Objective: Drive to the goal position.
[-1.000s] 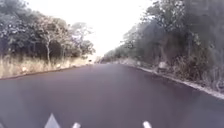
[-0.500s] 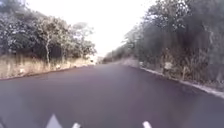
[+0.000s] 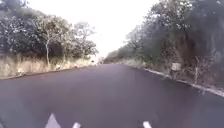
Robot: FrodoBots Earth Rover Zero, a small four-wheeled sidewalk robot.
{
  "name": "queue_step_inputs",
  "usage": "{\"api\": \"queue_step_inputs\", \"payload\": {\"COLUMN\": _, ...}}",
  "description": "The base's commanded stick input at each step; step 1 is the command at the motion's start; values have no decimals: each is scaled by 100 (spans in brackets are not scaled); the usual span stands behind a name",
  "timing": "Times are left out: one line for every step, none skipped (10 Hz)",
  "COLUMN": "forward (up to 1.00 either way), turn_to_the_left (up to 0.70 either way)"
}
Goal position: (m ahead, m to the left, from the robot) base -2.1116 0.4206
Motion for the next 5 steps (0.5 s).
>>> {"api": "queue_step_inputs", "payload": {"forward": 85, "turn_to_the_left": 0}}
{"api": "queue_step_inputs", "payload": {"forward": 85, "turn_to_the_left": 0}}
{"api": "queue_step_inputs", "payload": {"forward": 85, "turn_to_the_left": 0}}
{"api": "queue_step_inputs", "payload": {"forward": 85, "turn_to_the_left": 0}}
{"api": "queue_step_inputs", "payload": {"forward": 85, "turn_to_the_left": 0}}
